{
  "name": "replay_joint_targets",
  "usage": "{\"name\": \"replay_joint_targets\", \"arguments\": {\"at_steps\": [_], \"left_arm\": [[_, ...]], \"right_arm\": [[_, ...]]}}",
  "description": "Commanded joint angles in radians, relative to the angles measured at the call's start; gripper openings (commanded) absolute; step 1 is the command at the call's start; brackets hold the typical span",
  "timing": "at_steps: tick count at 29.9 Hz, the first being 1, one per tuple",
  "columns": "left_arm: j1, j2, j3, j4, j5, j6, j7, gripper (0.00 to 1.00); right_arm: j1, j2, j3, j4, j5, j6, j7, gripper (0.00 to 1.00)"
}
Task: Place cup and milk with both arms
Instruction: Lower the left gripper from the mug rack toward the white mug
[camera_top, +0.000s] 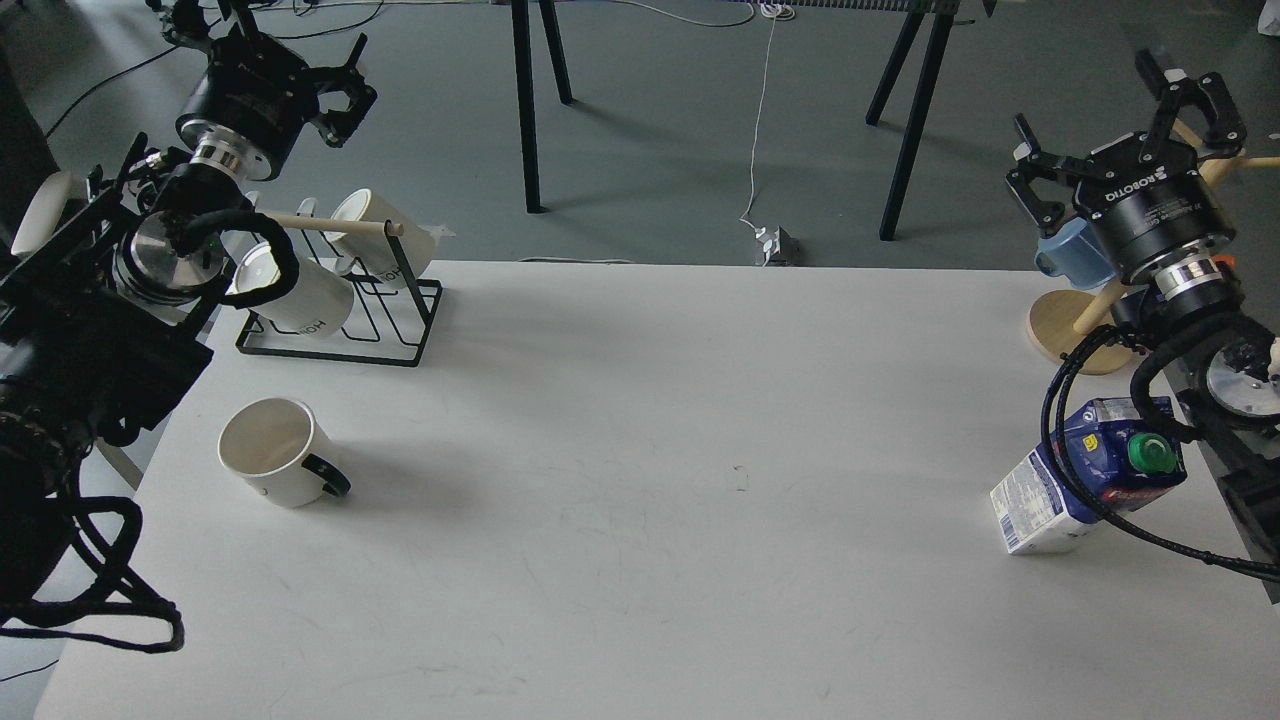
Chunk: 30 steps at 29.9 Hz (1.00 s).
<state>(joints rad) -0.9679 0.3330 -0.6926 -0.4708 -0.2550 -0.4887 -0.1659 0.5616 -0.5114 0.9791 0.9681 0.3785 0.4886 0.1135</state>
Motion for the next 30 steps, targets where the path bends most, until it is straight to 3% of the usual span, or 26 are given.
{"name": "replay_joint_targets", "arguments": {"at_steps": [1,10,14,21,30], "left_arm": [[0.000,0.000,0.004,0.000,0.000,0.000,0.000,1.00],[0.005,0.017,0.004,-0.006,-0.004,0.000,0.012,1.00],[0.046,0.029,0.015,-0.119,0.008,0.000,0.008,1.00],[0.139,0.224,0.041,-0.322,0.210,0.000,0.005,0.99],[0.230,0.475,0.084,-0.456,0.508,0.000,0.002,0.94]], "right_arm": [[0.000,-0.001,0.009,-0.002,-0.001,0.000,0.000,0.99],[0.006,-0.039,0.010,-0.005,-0.003,0.000,-0.001,0.99],[-0.006,-0.047,0.012,0.006,-0.003,0.000,0.002,0.99],[-0.009,-0.038,0.046,0.000,-0.003,0.000,0.006,0.99],[-0.012,-0.033,0.038,-0.019,-0.004,0.000,0.005,0.99]]}}
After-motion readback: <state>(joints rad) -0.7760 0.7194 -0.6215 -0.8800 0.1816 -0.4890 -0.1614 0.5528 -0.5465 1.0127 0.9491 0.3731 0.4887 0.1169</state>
